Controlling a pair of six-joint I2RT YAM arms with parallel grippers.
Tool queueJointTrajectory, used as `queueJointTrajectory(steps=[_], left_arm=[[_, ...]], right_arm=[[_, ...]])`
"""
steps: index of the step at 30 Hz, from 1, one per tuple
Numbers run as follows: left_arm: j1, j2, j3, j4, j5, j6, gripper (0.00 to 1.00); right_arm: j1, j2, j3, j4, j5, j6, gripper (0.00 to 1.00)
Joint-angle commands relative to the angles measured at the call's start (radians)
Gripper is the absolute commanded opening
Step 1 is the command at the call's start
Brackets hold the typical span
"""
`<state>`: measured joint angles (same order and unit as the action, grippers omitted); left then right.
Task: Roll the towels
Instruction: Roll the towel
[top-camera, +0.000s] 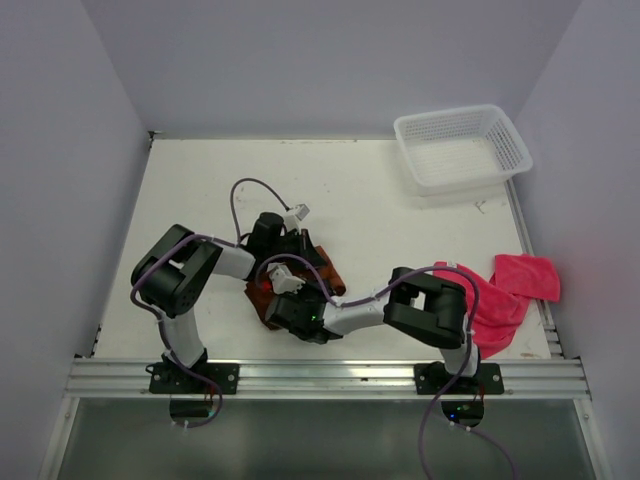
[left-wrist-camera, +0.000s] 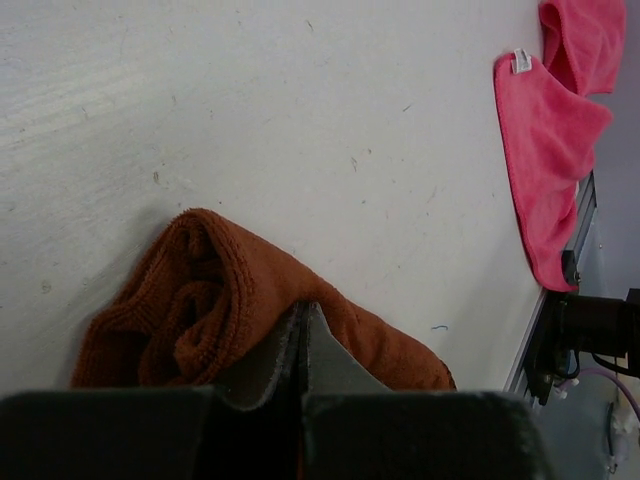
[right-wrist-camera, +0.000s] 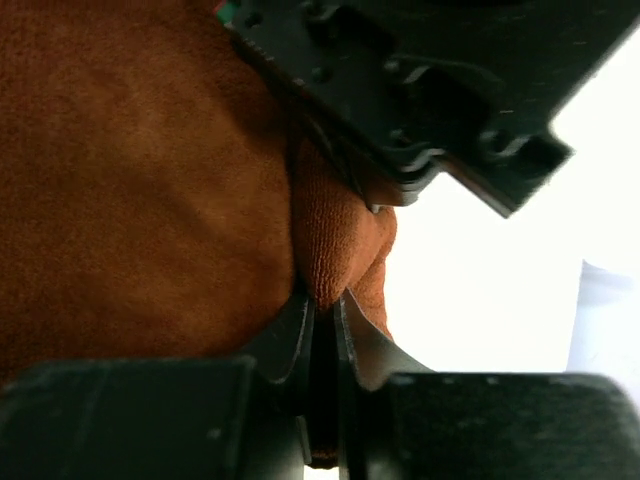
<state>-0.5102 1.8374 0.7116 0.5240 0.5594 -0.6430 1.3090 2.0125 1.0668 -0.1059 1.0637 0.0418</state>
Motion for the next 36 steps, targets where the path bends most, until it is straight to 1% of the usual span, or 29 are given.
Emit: queueJointTrajectory(steps=[1, 3, 4, 6, 7, 8, 10, 11, 14, 15, 17, 18, 20, 21, 22, 23, 24, 26, 27, 30, 32, 36], left_arm=[[-0.001, 0.031, -0.012, -0.076, -0.190, 0.054, 0.00], [-0.001, 0.029, -0.014, -0.082, -0.200, 0.052, 0.00], [-0.001, 0.029, -0.018, -0.081, -0.211, 0.051, 0.00], [-0.001, 0.026, -0.024, -0.073, -0.217, 0.049, 0.00], [-0.001, 0.028, -0.024, -0.073, -0.226, 0.049, 0.00], [0.001, 0.028, -0.026, -0.074, -0.228, 0.049, 0.00], [0.001, 0.026, -0.027, -0.071, -0.228, 0.042, 0.00], [0.001, 0.026, -0.027, -0.067, -0.228, 0.040, 0.00], [0.001, 0.020, -0.026, -0.064, -0.224, 0.034, 0.00], [0.001, 0.019, -0.029, -0.062, -0.222, 0.032, 0.00], [-0.001, 0.016, -0.034, -0.056, -0.220, 0.031, 0.00], [-0.001, 0.014, -0.040, -0.053, -0.217, 0.029, 0.00], [-0.001, 0.011, -0.044, -0.041, -0.213, 0.022, 0.00], [-0.001, 0.011, -0.047, -0.039, -0.205, 0.020, 0.00], [-0.001, 0.011, -0.049, -0.032, -0.204, 0.017, 0.00], [-0.001, 0.011, -0.050, -0.030, -0.199, 0.016, 0.00], [-0.001, 0.008, -0.050, -0.030, -0.197, 0.014, 0.00], [-0.001, 0.005, -0.052, -0.030, -0.197, 0.013, 0.00], [-0.001, -0.003, -0.054, -0.030, -0.197, 0.014, 0.00], [-0.001, -0.016, -0.054, -0.035, -0.199, 0.016, 0.00], [0.001, -0.027, -0.054, -0.039, -0.200, 0.016, 0.00], [-0.002, -0.041, -0.055, -0.044, -0.197, 0.016, 0.00]], right_arm=[[-0.008, -0.116, -0.025, 0.005, -0.071, 0.072, 0.14], [-0.008, -0.158, -0.036, -0.001, -0.082, 0.085, 0.23], [-0.008, -0.205, -0.042, -0.003, -0.087, 0.090, 0.34], [-0.010, -0.254, -0.060, -0.012, -0.105, 0.107, 0.46], [-0.010, -0.279, -0.065, -0.020, -0.111, 0.116, 0.50], [-0.010, -0.334, -0.083, -0.028, -0.119, 0.125, 0.52], [-0.010, -0.388, -0.105, -0.032, -0.151, 0.148, 0.56], [-0.010, -0.449, -0.126, -0.035, -0.166, 0.158, 0.57], [-0.010, -0.543, -0.181, -0.040, -0.218, 0.194, 0.60], [-0.016, -0.608, -0.197, -0.035, -0.229, 0.222, 0.60], [-0.034, -0.670, -0.240, -0.028, -0.292, 0.280, 0.59], [-0.074, -0.729, -0.254, -0.020, -0.332, 0.302, 0.59], [-0.134, -0.777, -0.296, 0.007, -0.476, 0.378, 0.59], [-0.207, -0.805, -0.309, 0.017, -0.528, 0.404, 0.60], [-0.243, -0.816, -0.321, 0.028, -0.577, 0.426, 0.60], [-0.276, -0.822, -0.340, 0.049, -0.670, 0.461, 0.61], [-0.333, -0.819, -0.350, 0.061, -0.706, 0.475, 0.64], [-0.387, -0.802, -0.361, 0.083, -0.821, 0.516, 0.66], [-0.434, -0.787, -0.363, 0.089, -0.865, 0.529, 0.67], [-0.491, -0.727, -0.376, 0.139, -0.971, 0.570, 0.70], [-0.514, -0.683, -0.390, 0.191, -1.011, 0.590, 0.70], [-0.527, -0.608, -0.393, 0.236, -1.059, 0.596, 0.70]])
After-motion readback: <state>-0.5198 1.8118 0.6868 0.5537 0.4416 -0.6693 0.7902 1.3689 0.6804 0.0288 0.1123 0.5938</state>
